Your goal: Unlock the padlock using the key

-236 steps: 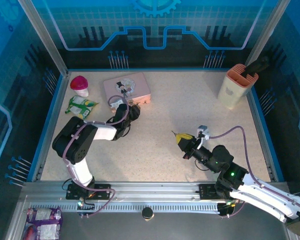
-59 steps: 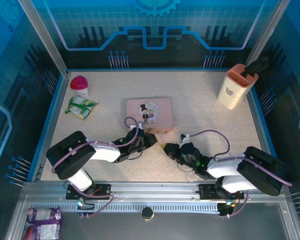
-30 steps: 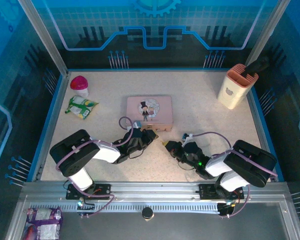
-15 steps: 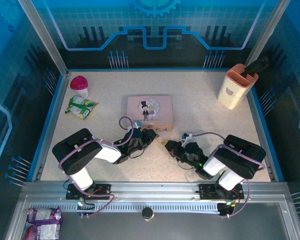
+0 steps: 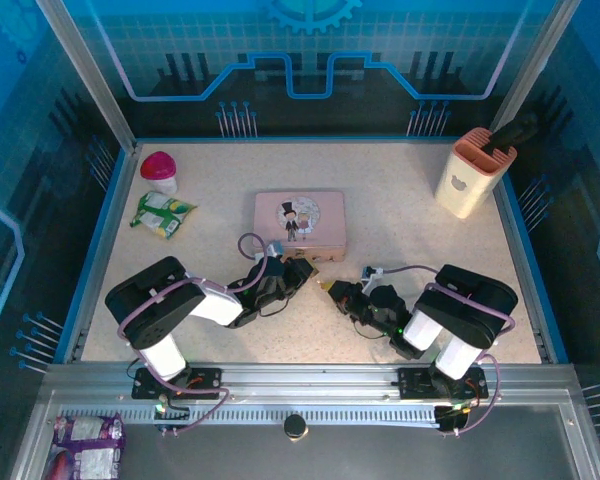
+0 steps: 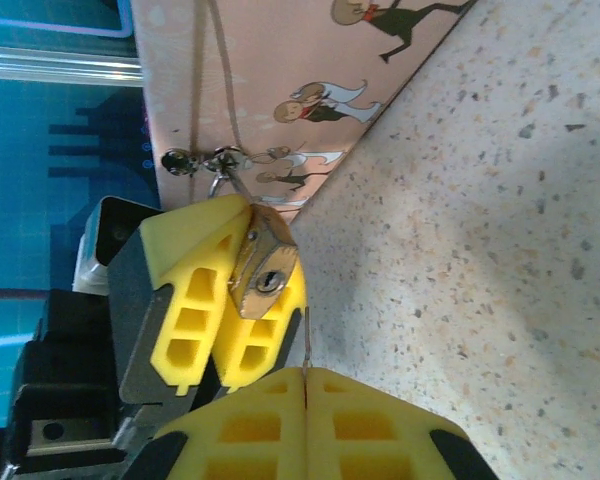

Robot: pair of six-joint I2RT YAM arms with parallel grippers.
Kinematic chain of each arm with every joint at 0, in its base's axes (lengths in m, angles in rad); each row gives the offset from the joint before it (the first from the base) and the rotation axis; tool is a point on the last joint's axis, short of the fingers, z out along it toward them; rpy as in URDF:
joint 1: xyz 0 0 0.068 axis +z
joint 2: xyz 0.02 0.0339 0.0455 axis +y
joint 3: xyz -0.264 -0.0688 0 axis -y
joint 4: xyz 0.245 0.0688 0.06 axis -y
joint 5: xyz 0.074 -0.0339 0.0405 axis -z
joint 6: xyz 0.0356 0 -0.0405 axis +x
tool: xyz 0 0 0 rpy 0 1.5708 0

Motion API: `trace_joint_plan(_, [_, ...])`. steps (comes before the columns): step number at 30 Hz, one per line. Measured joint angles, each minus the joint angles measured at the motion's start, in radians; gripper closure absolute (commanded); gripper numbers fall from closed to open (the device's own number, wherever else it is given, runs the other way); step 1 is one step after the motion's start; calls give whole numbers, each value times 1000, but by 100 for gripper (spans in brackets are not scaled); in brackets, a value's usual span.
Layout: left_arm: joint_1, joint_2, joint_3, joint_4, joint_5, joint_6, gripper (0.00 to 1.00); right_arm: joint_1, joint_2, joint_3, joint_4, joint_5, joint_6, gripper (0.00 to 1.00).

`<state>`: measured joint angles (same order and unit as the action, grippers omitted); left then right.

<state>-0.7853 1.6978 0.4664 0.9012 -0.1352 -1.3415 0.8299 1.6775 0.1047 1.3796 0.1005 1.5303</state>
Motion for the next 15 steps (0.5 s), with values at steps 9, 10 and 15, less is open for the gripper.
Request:
trace_joint_plan(9, [0, 7, 0, 21, 1, -22, 100, 0, -15, 0, 8, -4, 0, 100])
trace_joint_plan(10, [0, 8, 0, 22, 1, -22, 100, 0, -15, 0, 9, -4, 0, 100])
trace_joint_plan(15, [0, 13, 0, 25, 2, -27, 100, 0, -16, 0, 9, -5, 0, 100])
